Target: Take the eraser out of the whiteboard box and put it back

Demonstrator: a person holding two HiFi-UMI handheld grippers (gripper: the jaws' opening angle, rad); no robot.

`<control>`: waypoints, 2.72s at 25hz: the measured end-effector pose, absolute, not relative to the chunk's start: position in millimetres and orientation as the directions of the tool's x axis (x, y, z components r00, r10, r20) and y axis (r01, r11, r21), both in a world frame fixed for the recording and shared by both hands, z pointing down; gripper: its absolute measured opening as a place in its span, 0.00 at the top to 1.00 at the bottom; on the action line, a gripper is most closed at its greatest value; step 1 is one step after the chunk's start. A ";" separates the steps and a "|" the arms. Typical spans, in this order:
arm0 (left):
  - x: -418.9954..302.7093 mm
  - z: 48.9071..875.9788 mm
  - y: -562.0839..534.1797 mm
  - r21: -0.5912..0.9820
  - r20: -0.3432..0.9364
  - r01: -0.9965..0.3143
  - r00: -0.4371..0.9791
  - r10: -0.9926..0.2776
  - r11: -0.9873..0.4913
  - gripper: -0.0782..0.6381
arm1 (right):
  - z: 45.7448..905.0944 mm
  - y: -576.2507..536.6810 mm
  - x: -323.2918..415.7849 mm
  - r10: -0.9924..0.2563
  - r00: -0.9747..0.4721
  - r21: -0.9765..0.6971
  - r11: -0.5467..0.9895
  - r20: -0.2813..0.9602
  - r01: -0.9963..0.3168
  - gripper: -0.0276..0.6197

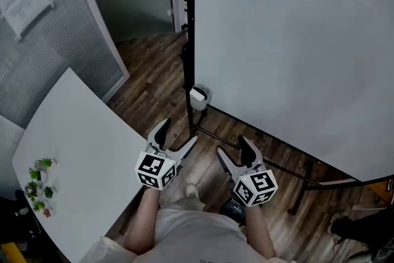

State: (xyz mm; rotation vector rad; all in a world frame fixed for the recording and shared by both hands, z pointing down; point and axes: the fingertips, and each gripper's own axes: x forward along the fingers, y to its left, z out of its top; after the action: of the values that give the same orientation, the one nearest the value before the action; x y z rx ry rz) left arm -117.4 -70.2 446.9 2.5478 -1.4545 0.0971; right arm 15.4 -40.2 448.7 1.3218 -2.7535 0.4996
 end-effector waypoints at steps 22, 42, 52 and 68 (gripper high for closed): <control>-110.4 452.3 -156.5 0.150 0.138 -0.810 0.585 -0.799 -0.567 0.36 | 454.6 -114.1 20.4 -0.804 -0.565 -0.255 0.516 0.186 -0.818 0.46; -95.2 463.3 -191.8 0.103 0.183 -0.822 0.569 -0.802 -0.560 0.37 | 463.1 -149.4 26.4 -0.780 -0.595 -0.271 0.541 0.192 -0.796 0.47; -89.0 473.6 -205.6 0.097 0.202 -0.827 0.561 -0.803 -0.553 0.38 | 471.4 -160.0 26.2 -0.765 -0.609 -0.290 0.546 0.211 -0.786 0.47; -74.2 483.2 -221.9 0.085 0.201 -0.813 0.580 -0.789 -0.576 0.40 | 484.5 -169.3 28.8 -0.755 -0.613 -0.314 0.538 0.232 -0.782 0.47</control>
State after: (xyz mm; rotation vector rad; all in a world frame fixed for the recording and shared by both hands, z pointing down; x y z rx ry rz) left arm -74.2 -221.9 483.2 2.6403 -1.3503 0.2111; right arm 28.8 -169.3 484.5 1.3482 -2.6948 0.6034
